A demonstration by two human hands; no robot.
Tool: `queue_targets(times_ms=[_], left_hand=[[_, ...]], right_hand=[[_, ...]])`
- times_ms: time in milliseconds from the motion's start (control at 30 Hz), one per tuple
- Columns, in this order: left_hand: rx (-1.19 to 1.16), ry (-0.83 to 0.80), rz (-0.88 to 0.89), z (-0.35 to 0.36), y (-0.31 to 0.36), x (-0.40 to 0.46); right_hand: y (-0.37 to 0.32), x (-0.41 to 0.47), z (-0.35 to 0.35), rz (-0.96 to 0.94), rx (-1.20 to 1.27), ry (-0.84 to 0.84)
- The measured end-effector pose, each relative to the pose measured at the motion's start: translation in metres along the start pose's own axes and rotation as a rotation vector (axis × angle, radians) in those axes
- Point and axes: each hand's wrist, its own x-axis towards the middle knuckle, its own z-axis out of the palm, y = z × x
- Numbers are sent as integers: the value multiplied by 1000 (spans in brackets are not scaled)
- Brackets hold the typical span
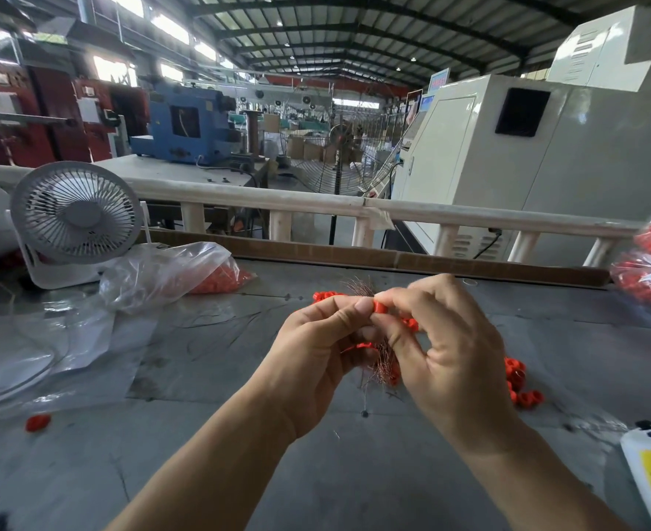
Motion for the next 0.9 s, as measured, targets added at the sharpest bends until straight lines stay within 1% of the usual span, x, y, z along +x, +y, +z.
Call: queue_targets(times_ms=[167,233,333,467,600,767,900], left_hand=[[34,-67,96,1,6,-3],[57,-65,118,2,7,-3],[90,-23,94,1,6,-3],[151,17,49,-4,2,0],[232,43,64,-12,-3,4],[317,122,72,-18,-7,8],[385,169,67,-19,-10,9]], right_hand=[[-8,-2,-1,-61,56,49],[-8,-2,-1,-46,81,49],[-6,-3,0,-18,110,43],[-6,-5,6,67,181,-44],[-6,-8,9,177,275,-164],[-2,-10,13,217,272,-216],[0,-11,16,257,273,-211]])
